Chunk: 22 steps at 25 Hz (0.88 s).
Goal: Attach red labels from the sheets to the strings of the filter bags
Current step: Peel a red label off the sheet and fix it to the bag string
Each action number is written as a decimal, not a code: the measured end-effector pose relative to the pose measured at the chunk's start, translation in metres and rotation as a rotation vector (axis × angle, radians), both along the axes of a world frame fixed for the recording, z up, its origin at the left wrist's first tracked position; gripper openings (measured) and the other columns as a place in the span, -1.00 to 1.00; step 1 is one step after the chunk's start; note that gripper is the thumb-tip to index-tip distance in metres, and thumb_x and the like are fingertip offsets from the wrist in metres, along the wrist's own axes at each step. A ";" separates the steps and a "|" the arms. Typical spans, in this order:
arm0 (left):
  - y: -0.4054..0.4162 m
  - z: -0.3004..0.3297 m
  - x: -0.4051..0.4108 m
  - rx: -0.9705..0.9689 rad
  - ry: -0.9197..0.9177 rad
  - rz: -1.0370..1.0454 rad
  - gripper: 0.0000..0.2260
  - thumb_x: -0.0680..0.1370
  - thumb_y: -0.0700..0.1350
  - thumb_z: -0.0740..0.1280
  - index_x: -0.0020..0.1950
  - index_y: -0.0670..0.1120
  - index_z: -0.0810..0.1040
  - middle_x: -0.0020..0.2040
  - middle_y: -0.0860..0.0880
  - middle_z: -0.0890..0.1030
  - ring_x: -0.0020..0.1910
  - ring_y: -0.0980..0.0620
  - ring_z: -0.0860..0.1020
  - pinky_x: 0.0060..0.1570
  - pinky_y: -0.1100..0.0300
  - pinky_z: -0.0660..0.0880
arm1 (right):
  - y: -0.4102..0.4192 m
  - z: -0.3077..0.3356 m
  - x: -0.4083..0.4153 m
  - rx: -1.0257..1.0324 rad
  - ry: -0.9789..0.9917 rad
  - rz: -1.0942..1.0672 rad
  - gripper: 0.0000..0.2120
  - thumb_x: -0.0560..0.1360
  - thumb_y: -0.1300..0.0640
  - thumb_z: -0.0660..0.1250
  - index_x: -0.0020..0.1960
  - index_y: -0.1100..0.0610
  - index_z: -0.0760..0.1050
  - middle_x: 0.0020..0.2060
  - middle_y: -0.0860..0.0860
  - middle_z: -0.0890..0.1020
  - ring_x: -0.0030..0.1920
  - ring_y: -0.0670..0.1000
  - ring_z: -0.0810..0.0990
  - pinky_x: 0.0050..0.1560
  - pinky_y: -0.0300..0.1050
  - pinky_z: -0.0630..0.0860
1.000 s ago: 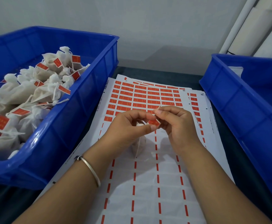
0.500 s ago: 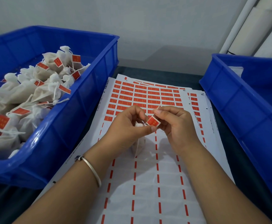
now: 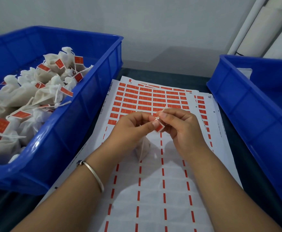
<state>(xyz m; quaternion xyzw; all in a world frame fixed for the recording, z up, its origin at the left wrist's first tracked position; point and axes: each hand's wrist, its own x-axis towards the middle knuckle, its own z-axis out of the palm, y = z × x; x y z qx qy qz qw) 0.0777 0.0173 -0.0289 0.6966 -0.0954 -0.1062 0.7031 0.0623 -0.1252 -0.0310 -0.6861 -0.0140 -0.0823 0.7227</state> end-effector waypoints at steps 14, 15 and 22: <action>0.006 -0.002 0.002 -0.173 -0.011 0.096 -0.83 0.30 -0.02 0.34 -0.18 -0.05 0.58 -0.19 0.14 0.66 -0.10 0.20 0.62 -0.11 0.33 0.56 | 0.003 -0.002 -0.001 -0.138 -0.069 0.089 -0.88 0.48 0.14 0.36 -0.19 -0.05 0.58 -0.26 -0.20 0.67 -0.18 -0.09 0.66 -0.22 -0.35 0.55; 0.006 -0.002 0.002 -0.177 -0.013 0.095 -0.83 0.30 -0.02 0.34 -0.18 -0.06 0.58 -0.19 0.14 0.66 -0.10 0.19 0.62 -0.09 0.31 0.56 | 0.003 -0.003 -0.001 -0.144 -0.073 0.079 -0.88 0.48 0.14 0.36 -0.19 -0.05 0.58 -0.27 -0.21 0.67 -0.19 -0.10 0.66 -0.22 -0.37 0.54; 0.004 -0.004 0.002 -0.059 -0.047 0.114 -0.97 0.45 -0.10 0.36 -0.15 -0.02 0.59 -0.26 0.13 0.64 -0.23 0.18 0.61 -0.28 0.41 0.51 | 0.004 -0.003 0.000 -0.175 -0.085 -0.027 -0.87 0.47 0.13 0.37 -0.20 -0.09 0.54 -0.33 -0.32 0.63 -0.22 -0.21 0.64 -0.28 -0.45 0.50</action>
